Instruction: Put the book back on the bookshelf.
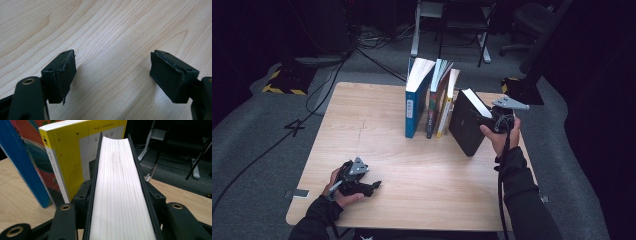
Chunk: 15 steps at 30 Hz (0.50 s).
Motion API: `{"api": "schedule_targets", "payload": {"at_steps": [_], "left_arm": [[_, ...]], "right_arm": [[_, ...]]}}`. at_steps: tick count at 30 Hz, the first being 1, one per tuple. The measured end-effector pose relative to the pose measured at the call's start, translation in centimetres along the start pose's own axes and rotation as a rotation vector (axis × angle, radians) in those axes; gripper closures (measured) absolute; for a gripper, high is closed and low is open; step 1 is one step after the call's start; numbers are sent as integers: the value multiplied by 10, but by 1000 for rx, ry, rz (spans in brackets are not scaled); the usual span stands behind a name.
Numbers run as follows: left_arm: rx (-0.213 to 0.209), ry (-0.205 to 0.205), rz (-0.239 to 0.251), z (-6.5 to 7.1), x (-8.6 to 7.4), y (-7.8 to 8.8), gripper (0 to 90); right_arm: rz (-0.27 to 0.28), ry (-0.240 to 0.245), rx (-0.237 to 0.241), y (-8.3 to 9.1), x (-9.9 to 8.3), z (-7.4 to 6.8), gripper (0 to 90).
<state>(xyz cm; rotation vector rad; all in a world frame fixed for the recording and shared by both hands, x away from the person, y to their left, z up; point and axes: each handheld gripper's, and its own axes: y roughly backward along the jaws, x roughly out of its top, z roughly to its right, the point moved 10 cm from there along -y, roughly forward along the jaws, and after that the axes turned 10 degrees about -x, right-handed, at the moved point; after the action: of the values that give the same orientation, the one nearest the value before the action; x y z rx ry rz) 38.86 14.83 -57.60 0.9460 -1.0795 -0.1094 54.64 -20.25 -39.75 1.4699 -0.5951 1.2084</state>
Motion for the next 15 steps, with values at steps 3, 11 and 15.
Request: {"api": "schedule_targets", "payload": {"at_steps": [3, 11, 15], "left_arm": [[0, 0, 0, 0, 0, 0, 209], [0, 0, 0, 0, 0, 0, 209], [-1, 0, 0, 0, 0, 0, 209]], "right_arm": [[-15, -18, 16, -1, 0, 1, 475], [-50, -29, 25, -7, 0, -1, 445], [-51, -23, 23, -8, 2, -2, 501]]}}
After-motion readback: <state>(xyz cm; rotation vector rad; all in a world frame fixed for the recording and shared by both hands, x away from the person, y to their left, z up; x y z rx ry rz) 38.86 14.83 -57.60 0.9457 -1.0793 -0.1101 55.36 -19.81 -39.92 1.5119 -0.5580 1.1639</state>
